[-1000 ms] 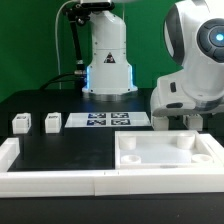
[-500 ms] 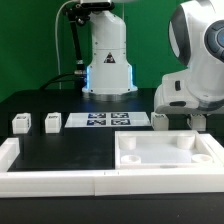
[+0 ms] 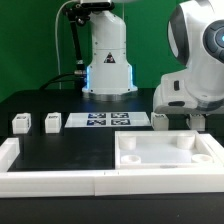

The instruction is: Assemble square table

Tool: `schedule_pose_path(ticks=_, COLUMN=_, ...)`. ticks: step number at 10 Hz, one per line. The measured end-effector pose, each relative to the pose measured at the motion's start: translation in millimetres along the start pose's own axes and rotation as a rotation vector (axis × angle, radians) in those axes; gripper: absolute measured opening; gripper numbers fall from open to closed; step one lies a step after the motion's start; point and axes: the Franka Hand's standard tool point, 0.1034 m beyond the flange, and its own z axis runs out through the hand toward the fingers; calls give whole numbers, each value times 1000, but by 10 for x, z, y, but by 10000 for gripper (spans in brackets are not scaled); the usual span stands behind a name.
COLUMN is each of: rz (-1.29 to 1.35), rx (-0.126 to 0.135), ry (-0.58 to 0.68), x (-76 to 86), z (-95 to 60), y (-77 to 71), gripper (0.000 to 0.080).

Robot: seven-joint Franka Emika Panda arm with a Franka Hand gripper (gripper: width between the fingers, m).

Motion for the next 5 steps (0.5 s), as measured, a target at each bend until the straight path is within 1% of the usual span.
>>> schedule_pose_path(ticks=1, rz=12, rx=8, ry=10, x=16, z=-64, y=59, gripper=288)
schedule_pose_path(ticks=2, rz=12, rx=15, ry=9, x=-2, z=-134, y=103, gripper=288)
schedule_pose_path(ticks=4, rz=23, rx=33, ry=13, x=-117, z=-389, y=220, gripper=290)
schedule_pose_path(ticks=5, rz=23, rx=35, ry=31, x=-154, z=-449, y=225, gripper=290)
